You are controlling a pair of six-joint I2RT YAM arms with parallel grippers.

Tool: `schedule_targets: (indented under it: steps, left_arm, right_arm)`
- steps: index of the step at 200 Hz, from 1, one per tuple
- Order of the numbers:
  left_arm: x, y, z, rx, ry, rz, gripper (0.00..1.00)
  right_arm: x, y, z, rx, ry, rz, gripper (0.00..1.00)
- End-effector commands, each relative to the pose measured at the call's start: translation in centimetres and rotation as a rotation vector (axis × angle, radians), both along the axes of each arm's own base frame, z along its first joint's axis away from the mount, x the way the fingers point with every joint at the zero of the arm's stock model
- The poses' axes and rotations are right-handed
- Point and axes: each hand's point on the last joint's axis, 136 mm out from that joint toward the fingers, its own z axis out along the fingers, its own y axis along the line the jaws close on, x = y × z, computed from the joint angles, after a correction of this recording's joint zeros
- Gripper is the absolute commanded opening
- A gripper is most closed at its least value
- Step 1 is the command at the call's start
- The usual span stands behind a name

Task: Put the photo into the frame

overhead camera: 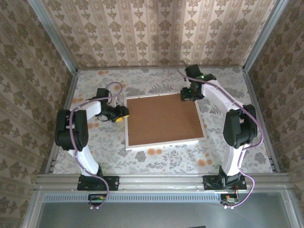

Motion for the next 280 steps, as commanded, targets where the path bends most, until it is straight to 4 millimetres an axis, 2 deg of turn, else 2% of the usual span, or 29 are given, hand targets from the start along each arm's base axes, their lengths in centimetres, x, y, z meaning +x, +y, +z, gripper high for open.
schedule_targets:
  steps: [1, 19, 50, 99, 146, 173, 195, 280]
  left_arm:
    - [2.4, 1.5, 1.2, -0.054, -0.084, 0.115, 0.48]
    - [3.9, 2.0, 0.8, -0.056, -0.095, 0.135, 0.45]
    - [6.6, 1.6, 0.3, -0.066, -0.108, 0.111, 0.44]
    - [7.5, 0.4, -0.4, -0.087, -0.109, 0.059, 0.44]
    - [7.3, 0.4, -1.0, -0.078, -0.105, 0.054, 0.46]
    - [7.3, 0.2, -1.8, -0.086, -0.089, 0.051, 0.46]
    - [7.3, 0.3, -2.0, -0.085, -0.086, 0.051, 0.46]
    - [7.2, 0.2, -2.8, -0.084, -0.074, 0.049, 0.45]
  right_arm:
    - [-0.2, 10.5, 1.2, 0.35, 0.003, 0.117, 0.52]
    - [0.1, 15.8, 0.6, 0.494, 0.03, 0.134, 0.43]
    - [-0.1, 21.9, -2.2, 0.583, 0.115, 0.154, 0.34]
    - [-0.8, 28.1, -5.4, 0.613, 0.203, 0.209, 0.33]
    - [-1.7, 30.3, -7.7, 0.577, 0.263, 0.208, 0.3]
    - [-2.1, 30.2, -9.1, 0.515, 0.293, 0.191, 0.25]
    - [-2.3, 30.6, -9.8, 0.53, 0.311, 0.194, 0.19]
    - [-1.9, 31.2, -11.4, 0.499, 0.335, 0.195, 0.21]
